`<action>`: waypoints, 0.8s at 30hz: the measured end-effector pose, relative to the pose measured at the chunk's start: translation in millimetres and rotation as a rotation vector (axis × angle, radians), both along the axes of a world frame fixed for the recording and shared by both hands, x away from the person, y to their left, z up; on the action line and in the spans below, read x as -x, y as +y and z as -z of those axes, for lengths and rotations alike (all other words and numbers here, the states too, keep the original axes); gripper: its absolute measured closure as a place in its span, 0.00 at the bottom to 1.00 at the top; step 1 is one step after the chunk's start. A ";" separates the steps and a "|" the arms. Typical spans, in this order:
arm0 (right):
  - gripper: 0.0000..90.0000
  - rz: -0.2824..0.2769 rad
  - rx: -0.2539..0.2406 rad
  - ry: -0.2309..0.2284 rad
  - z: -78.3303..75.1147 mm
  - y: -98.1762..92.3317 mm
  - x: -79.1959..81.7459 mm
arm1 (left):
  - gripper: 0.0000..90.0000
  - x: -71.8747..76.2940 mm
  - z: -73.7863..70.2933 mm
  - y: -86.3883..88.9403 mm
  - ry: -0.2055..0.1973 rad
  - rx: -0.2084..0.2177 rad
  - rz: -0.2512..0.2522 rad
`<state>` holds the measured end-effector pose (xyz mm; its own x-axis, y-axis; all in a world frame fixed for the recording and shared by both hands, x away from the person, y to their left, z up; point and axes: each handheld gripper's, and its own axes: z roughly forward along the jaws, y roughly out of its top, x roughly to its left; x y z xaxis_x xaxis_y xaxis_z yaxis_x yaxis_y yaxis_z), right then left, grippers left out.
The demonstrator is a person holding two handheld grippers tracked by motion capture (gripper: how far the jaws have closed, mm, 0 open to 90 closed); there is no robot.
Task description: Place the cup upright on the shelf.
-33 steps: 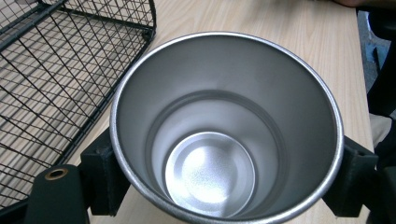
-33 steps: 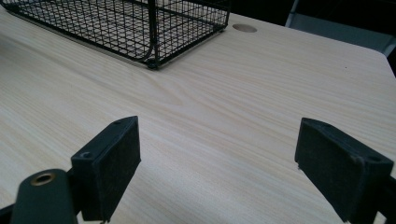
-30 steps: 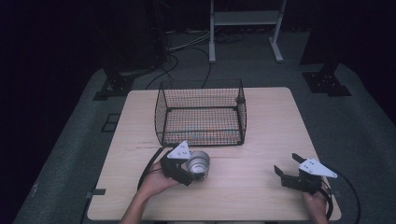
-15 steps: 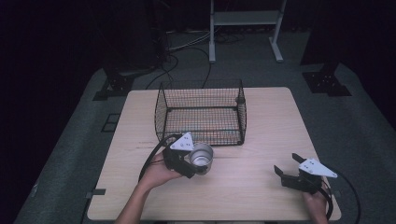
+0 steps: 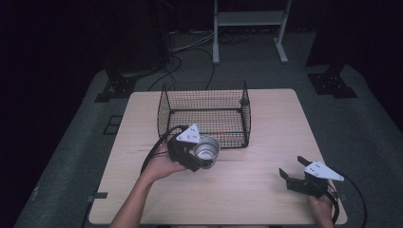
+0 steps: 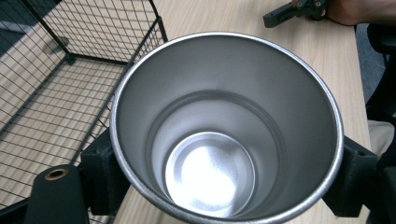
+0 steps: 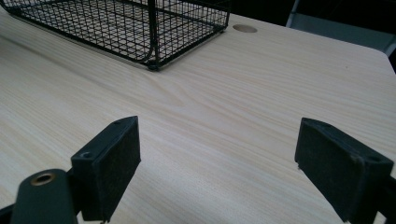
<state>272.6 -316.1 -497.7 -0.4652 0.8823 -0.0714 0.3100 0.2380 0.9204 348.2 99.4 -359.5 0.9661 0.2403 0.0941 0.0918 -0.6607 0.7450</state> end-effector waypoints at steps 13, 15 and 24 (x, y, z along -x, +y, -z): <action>0.15 -0.003 0.007 0.002 0.1 0.9 0.0 | 0.20 -14.3 -20.5 -1.6 -0.006 -0.036 0.002; 0.15 -0.004 0.010 -0.003 0.2 0.8 -0.1 | 0.20 -18.3 -23.8 -1.4 -0.001 -0.030 0.002; 0.15 -0.004 0.007 -0.006 0.1 0.7 0.0 | 0.20 -34.9 -42.3 -7.8 -0.001 -0.035 -0.001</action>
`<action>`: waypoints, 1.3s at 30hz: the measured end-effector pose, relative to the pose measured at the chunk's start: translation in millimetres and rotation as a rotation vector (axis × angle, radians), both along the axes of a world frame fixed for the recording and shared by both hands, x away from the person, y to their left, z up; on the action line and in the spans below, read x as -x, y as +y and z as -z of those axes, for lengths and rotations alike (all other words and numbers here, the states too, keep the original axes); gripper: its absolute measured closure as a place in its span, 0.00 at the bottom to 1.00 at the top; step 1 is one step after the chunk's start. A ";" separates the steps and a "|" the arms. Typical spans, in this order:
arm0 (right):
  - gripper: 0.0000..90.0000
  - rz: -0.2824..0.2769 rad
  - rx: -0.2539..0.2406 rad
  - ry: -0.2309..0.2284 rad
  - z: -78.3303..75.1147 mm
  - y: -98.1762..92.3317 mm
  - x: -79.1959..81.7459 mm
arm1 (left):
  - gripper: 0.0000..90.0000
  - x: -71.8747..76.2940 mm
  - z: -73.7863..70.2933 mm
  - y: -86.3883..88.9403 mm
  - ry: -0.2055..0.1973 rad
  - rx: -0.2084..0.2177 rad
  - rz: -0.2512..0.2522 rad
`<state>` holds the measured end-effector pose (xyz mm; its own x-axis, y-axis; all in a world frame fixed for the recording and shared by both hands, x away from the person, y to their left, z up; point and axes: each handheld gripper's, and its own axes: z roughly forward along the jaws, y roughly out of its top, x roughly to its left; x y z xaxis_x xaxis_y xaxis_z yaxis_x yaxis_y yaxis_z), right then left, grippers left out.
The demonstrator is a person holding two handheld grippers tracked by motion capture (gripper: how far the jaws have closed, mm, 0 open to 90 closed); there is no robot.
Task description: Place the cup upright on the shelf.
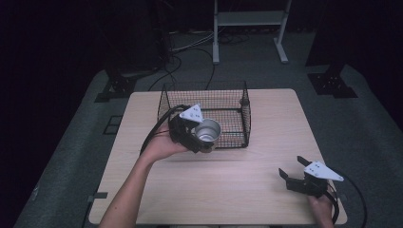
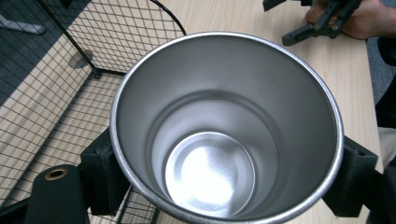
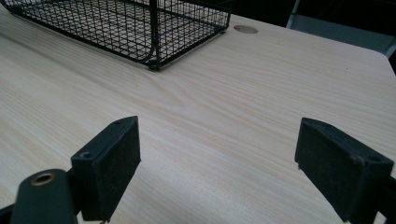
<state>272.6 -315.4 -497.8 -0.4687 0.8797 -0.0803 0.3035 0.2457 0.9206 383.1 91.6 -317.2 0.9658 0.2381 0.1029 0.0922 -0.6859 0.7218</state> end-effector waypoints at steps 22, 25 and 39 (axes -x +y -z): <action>0.15 -0.002 -0.009 0.001 0.0 -0.7 0.2 | 0.20 -36.5 -30.8 -24.3 0.007 -0.015 -0.020; 0.15 -0.002 -0.013 0.002 -0.1 -1.3 -0.1 | 0.20 -47.2 -32.6 -28.2 0.017 -0.033 -0.036; 0.15 -0.004 -0.026 0.007 -0.2 -1.5 0.3 | 0.20 -89.1 -29.0 -30.9 0.078 -0.022 -0.126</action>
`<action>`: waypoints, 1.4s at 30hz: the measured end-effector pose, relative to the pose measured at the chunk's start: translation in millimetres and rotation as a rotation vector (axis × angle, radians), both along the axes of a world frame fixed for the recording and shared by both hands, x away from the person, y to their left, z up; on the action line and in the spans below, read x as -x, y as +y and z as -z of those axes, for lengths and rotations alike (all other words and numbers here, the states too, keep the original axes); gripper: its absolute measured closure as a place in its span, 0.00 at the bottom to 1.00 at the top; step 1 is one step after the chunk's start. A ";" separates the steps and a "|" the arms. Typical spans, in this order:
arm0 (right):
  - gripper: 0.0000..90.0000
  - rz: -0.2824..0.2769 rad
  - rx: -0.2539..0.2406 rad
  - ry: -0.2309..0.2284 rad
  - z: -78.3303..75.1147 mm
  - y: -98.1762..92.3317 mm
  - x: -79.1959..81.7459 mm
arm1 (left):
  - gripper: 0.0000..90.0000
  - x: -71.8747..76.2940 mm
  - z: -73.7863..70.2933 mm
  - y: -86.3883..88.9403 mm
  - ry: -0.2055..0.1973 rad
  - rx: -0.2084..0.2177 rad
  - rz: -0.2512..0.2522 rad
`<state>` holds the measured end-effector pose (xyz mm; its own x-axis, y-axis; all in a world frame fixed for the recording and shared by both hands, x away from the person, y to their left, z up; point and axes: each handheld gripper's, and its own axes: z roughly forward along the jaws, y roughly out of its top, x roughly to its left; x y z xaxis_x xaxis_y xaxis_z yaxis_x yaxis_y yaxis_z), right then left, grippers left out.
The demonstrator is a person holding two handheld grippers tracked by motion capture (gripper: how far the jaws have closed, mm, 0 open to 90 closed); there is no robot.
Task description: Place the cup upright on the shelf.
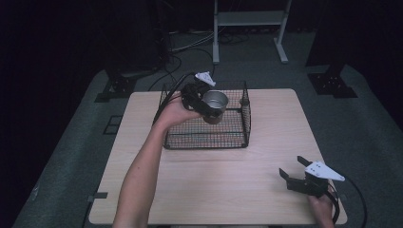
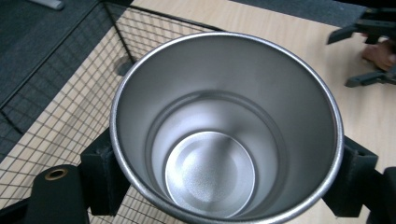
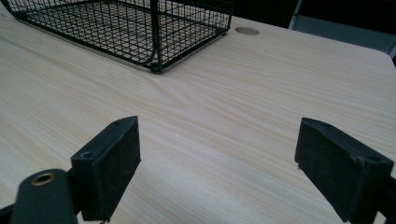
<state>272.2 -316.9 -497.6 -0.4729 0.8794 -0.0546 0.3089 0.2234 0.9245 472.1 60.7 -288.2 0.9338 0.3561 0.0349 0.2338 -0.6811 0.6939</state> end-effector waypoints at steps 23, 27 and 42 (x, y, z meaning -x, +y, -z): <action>0.15 -0.010 -0.008 -0.003 0.0 -2.0 -0.7 | 0.20 -47.5 44.0 -13.7 0.061 0.006 -0.102; 0.15 -0.011 -0.009 -0.002 0.0 -2.0 -0.7 | 0.20 -51.9 49.9 -17.7 0.069 -0.006 -0.102; 0.15 -0.013 -0.020 -0.005 0.0 -2.5 -0.8 | 0.20 -65.7 83.5 -32.7 0.112 -0.037 -0.105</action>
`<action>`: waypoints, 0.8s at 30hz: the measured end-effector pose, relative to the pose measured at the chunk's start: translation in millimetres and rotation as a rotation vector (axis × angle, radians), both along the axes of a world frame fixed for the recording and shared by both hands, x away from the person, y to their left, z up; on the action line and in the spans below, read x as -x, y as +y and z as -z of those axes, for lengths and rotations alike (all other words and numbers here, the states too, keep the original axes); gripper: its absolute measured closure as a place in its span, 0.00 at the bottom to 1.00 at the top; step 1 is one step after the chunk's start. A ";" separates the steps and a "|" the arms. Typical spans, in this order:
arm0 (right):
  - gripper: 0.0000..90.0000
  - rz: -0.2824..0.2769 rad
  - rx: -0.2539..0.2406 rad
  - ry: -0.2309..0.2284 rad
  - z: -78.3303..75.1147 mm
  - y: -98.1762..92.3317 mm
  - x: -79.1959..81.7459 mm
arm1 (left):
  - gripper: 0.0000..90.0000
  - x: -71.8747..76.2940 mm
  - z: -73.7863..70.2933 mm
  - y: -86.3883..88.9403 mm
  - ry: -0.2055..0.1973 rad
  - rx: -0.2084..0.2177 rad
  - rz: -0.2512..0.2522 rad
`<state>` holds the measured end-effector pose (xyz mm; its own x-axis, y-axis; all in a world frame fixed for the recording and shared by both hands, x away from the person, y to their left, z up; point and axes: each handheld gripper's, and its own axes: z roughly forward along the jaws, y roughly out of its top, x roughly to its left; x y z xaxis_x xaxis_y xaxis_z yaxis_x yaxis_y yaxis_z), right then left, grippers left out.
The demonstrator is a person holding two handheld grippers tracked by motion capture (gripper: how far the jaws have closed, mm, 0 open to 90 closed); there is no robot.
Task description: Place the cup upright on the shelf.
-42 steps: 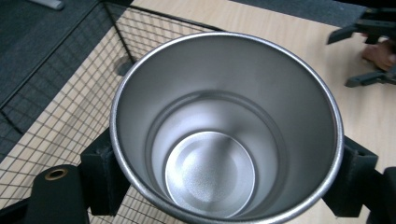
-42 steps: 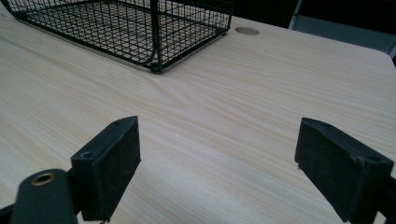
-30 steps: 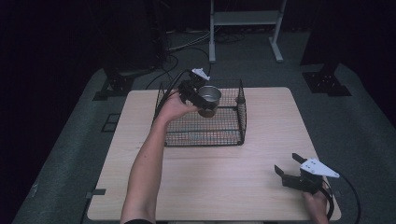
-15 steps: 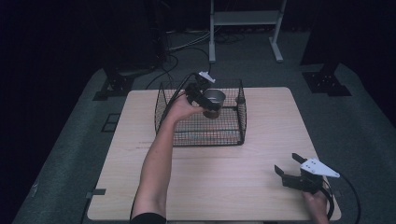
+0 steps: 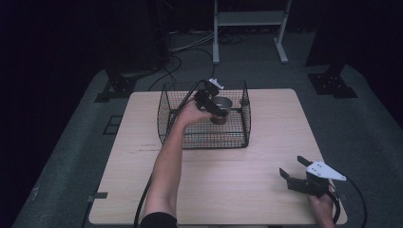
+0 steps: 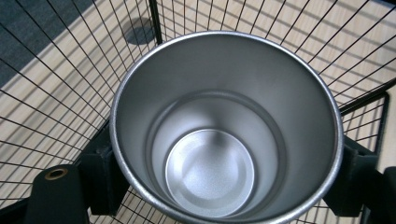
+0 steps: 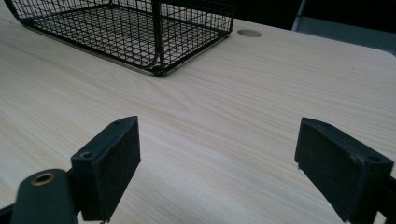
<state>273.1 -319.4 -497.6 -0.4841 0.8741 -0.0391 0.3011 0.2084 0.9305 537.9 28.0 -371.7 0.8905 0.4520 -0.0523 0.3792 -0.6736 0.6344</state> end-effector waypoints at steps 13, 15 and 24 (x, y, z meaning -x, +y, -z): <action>0.15 -0.003 0.000 -0.001 0.1 -0.5 0.0 | 0.20 -4.0 14.6 -8.6 0.014 -0.034 0.005; 0.15 -0.004 -0.002 0.001 0.0 -0.5 -0.1 | 0.20 -4.7 16.5 -9.4 0.019 -0.038 0.005; 0.15 -0.006 -0.004 0.001 0.0 -0.7 0.0 | 0.20 -6.4 28.7 -15.6 0.046 -0.069 0.011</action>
